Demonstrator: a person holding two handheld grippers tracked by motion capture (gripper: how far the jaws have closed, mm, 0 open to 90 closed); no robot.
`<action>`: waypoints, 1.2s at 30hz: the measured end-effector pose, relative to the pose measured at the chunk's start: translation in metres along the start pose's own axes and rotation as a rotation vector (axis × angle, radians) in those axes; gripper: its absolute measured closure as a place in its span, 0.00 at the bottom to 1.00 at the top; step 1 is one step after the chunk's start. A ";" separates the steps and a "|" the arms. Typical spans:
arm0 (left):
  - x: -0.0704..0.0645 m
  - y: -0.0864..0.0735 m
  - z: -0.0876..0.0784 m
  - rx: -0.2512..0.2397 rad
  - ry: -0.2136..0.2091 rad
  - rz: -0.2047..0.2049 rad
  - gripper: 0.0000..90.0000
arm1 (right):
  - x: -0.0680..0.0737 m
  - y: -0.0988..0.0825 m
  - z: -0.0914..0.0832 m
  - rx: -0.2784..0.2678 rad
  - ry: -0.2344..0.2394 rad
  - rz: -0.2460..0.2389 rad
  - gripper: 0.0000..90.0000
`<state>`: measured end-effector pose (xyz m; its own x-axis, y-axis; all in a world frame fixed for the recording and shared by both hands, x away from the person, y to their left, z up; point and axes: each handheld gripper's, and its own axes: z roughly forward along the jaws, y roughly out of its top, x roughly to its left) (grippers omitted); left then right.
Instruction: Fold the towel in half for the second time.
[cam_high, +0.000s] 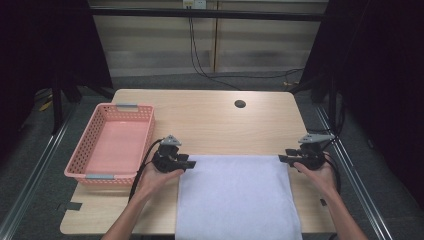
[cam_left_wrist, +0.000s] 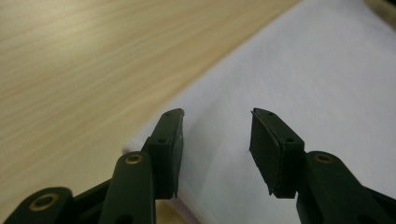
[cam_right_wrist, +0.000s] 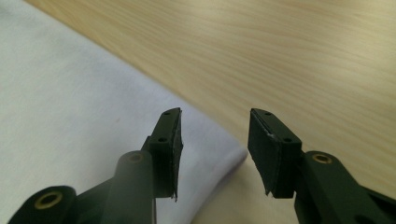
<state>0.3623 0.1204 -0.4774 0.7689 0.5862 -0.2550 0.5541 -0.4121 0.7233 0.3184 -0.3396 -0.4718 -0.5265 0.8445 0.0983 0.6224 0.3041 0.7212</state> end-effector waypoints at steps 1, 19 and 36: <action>0.003 0.000 0.001 -0.011 0.010 -0.003 0.60 | -0.006 0.003 0.011 0.005 0.007 0.008 0.58; 0.029 -0.018 0.008 0.001 0.062 -0.066 0.44 | -0.014 -0.003 0.035 0.079 0.045 0.028 0.54; 0.020 -0.007 0.005 -0.045 -0.083 0.021 0.92 | -0.010 -0.012 0.018 0.078 0.136 0.035 0.92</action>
<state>0.3754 0.1321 -0.4910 0.8050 0.5175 -0.2902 0.5240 -0.3906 0.7568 0.3261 -0.3439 -0.4939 -0.5741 0.7890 0.2187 0.6821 0.3132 0.6608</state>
